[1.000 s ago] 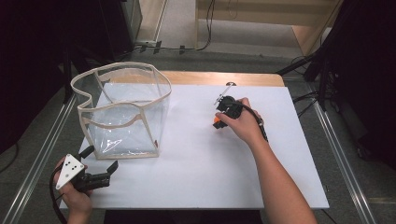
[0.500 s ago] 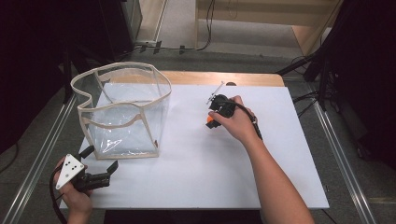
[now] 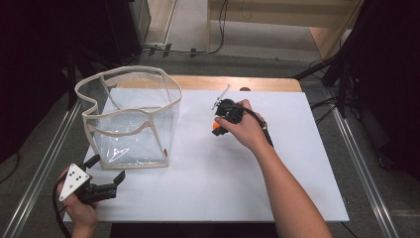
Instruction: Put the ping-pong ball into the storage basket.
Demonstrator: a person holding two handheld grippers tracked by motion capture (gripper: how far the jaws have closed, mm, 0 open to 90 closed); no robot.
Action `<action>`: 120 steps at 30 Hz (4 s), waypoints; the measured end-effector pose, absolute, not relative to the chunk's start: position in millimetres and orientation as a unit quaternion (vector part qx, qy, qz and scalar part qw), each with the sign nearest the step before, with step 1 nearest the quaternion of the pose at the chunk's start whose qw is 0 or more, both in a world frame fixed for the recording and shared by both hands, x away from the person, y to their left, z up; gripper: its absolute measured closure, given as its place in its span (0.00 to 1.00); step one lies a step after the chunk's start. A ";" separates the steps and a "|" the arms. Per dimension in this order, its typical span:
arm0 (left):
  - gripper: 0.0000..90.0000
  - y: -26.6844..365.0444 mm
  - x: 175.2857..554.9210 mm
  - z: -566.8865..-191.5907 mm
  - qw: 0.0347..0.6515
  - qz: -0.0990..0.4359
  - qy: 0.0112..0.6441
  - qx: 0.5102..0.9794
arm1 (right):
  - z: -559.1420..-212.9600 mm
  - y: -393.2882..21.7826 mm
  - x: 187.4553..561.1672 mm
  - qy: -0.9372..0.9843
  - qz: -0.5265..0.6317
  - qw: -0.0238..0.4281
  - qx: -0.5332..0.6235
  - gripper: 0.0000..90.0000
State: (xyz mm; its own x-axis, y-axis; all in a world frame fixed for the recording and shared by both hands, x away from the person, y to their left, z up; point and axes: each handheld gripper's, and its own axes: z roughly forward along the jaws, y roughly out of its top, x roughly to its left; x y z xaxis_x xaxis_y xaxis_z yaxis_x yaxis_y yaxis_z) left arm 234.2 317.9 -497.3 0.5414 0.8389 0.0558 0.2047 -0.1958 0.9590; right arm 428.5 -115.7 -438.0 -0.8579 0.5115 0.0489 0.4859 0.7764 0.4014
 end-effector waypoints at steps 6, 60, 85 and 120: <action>0.00 317.9 234.2 -497.3 0.517 0.307 0.367 0.710 | -431.5 -106.0 424.4 0.946 0.206 0.036 0.248 0.53; 0.00 317.9 233.9 -497.0 0.516 0.307 0.367 0.711 | -354.3 -66.4 402.4 0.953 0.243 0.027 0.178 0.53; 0.00 317.6 234.2 -497.2 0.518 0.306 0.368 0.709 | -325.4 -57.1 401.3 0.956 0.245 0.027 0.162 0.53; 0.00 317.4 234.2 -497.1 0.517 0.306 0.367 0.710 | -292.1 -41.1 407.2 0.956 0.256 0.034 0.142 0.53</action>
